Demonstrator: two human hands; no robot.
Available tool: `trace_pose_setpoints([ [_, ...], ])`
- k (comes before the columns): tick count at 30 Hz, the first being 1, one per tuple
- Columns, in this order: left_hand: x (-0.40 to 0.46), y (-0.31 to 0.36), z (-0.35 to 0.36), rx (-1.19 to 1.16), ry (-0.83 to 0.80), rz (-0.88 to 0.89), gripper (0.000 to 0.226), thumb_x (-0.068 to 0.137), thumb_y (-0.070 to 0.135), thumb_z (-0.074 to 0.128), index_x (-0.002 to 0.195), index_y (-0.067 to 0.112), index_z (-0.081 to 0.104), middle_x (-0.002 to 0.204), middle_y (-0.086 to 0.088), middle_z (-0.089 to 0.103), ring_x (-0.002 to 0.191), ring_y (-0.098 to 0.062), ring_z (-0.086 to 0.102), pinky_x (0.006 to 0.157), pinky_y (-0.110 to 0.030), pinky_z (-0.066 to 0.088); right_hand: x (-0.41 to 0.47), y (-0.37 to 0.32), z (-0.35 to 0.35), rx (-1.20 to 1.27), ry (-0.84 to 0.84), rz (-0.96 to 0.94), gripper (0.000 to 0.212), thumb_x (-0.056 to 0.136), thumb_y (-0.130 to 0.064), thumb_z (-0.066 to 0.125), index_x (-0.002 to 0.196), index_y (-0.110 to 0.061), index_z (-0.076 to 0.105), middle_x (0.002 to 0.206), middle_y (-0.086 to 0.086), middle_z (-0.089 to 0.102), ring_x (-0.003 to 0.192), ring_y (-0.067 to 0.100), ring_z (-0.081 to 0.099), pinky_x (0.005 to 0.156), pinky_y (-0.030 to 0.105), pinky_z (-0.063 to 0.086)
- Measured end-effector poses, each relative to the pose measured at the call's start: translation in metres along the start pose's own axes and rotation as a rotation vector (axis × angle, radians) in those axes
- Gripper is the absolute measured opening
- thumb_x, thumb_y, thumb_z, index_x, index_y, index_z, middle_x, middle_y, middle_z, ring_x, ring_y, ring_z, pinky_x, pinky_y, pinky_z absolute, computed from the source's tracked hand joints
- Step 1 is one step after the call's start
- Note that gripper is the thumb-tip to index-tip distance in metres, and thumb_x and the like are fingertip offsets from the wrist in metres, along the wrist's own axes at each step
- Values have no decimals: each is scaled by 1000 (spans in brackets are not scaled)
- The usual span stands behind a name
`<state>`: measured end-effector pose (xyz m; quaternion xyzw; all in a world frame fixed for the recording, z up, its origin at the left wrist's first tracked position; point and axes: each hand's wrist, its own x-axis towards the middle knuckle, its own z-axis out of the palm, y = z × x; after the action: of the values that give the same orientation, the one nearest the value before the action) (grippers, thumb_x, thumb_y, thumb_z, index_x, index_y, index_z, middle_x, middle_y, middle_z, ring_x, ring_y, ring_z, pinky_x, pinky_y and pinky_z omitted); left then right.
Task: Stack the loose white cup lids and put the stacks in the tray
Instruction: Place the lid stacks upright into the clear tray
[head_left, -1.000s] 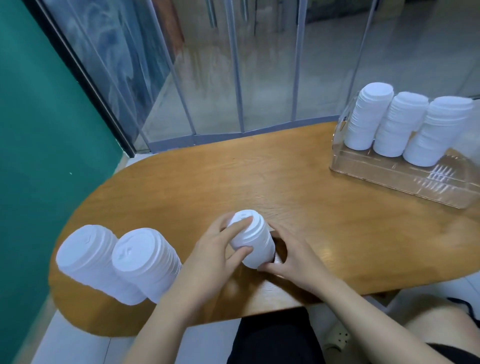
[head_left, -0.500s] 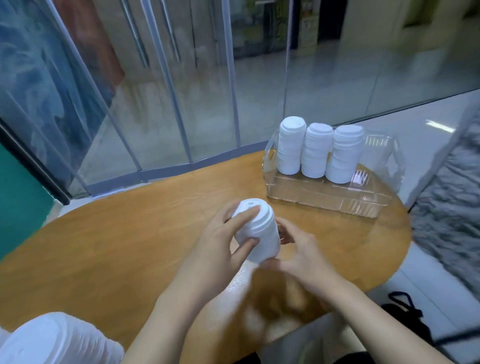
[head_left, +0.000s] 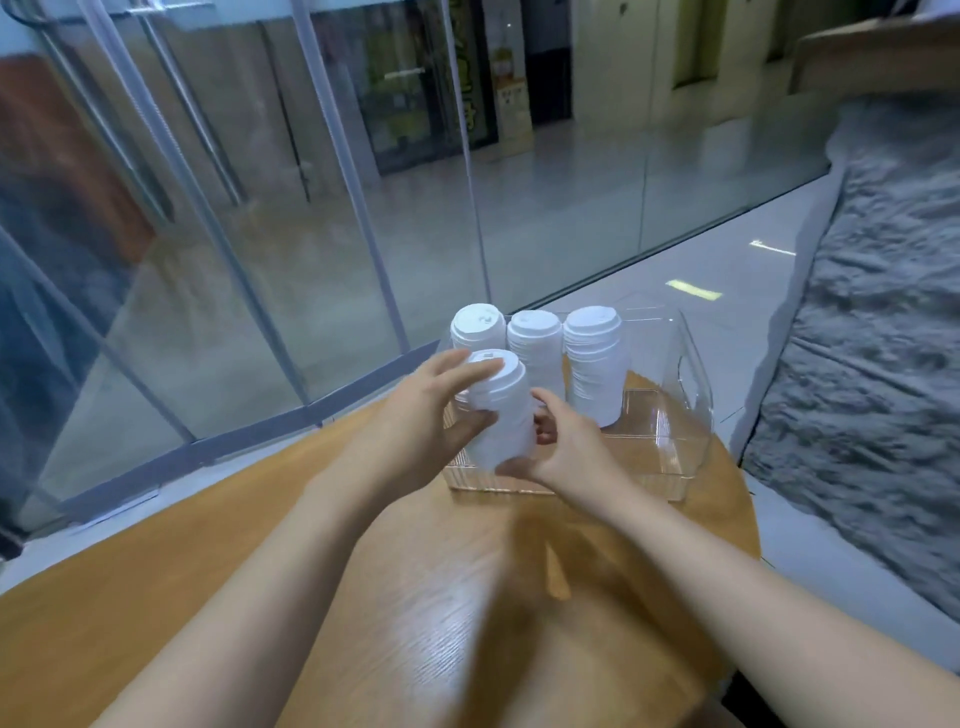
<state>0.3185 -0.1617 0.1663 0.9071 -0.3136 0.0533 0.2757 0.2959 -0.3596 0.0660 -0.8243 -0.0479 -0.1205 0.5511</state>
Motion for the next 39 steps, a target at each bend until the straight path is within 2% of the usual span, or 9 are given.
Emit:
trace_pose_setpoints([
  [5, 37, -27, 7, 23, -17, -17, 52, 94, 31, 76, 143, 38, 60, 156, 3, 48, 138, -17, 52, 114, -43, 43, 43, 21, 3, -40, -58, 45, 86, 58, -29, 100, 131, -27, 55, 116, -8, 72, 105, 8, 69, 97, 37, 56],
  [10, 53, -51, 24, 77, -21, -21, 54, 93, 30, 77, 144, 32, 59, 154, 2, 49, 139, -15, 48, 113, -21, 32, 71, 42, 6, -115, -148, 73, 85, 57, -37, 96, 132, -24, 57, 114, -9, 71, 102, 8, 69, 92, 34, 57],
  [13, 55, -66, 35, 106, -27, -32, 54, 94, 35, 75, 145, 37, 58, 156, 3, 48, 139, -17, 50, 116, -32, 37, 77, 49, 10, -137, -196, 78, 88, 51, -52, 80, 131, -24, 56, 114, -12, 69, 103, 4, 66, 85, 20, 53],
  [16, 55, -77, 43, 173, -39, -32, 54, 94, 39, 73, 145, 40, 56, 155, 3, 48, 136, -23, 53, 114, -41, 42, 81, 56, 16, -174, -228, 93, 68, 65, -34, 89, 122, -26, 53, 107, -14, 65, 99, 6, 64, 73, 11, 45],
  [21, 61, -95, 49, 223, -65, -23, 54, 96, 46, 68, 147, 45, 51, 155, 1, 48, 134, -29, 53, 112, -48, 43, 89, 65, 25, -139, -233, 130, 75, 62, -36, 95, 122, -26, 53, 113, -10, 69, 103, 7, 67, 91, 34, 58],
  [24, 66, -100, 53, 291, -52, 25, 53, 95, 42, 71, 145, 38, 56, 150, -4, 54, 131, -33, 54, 116, -46, 37, 93, 66, 29, -166, -233, 135, 74, 61, -39, 96, 119, -24, 53, 110, -9, 68, 99, 8, 67, 86, 38, 59],
  [28, 65, -104, 57, 366, -52, 65, 48, 95, 43, 71, 141, 31, 61, 140, -2, 62, 139, -31, 48, 123, -52, 18, 95, 72, 33, -250, -299, 142, 71, 63, -36, 96, 117, -21, 52, 105, -8, 67, 93, 10, 65, 69, 28, 56],
  [31, 61, -108, 58, 412, -114, 34, 51, 95, 51, 68, 143, 36, 58, 141, 10, 60, 151, -24, 33, 126, -49, 4, 94, 78, 39, -344, -351, 133, 59, 65, -35, 90, 109, -19, 54, 98, -5, 67, 89, 15, 66, 76, 37, 57],
  [39, 54, -107, 59, 496, -70, 62, 45, 82, 38, 84, 124, 33, 71, 115, 5, 68, 129, -25, 54, 121, -57, 19, 92, 75, 31, -329, -303, 171, 46, 64, -34, 93, 95, -16, 64, 93, 0, 70, 88, 21, 67, 82, 42, 57],
])
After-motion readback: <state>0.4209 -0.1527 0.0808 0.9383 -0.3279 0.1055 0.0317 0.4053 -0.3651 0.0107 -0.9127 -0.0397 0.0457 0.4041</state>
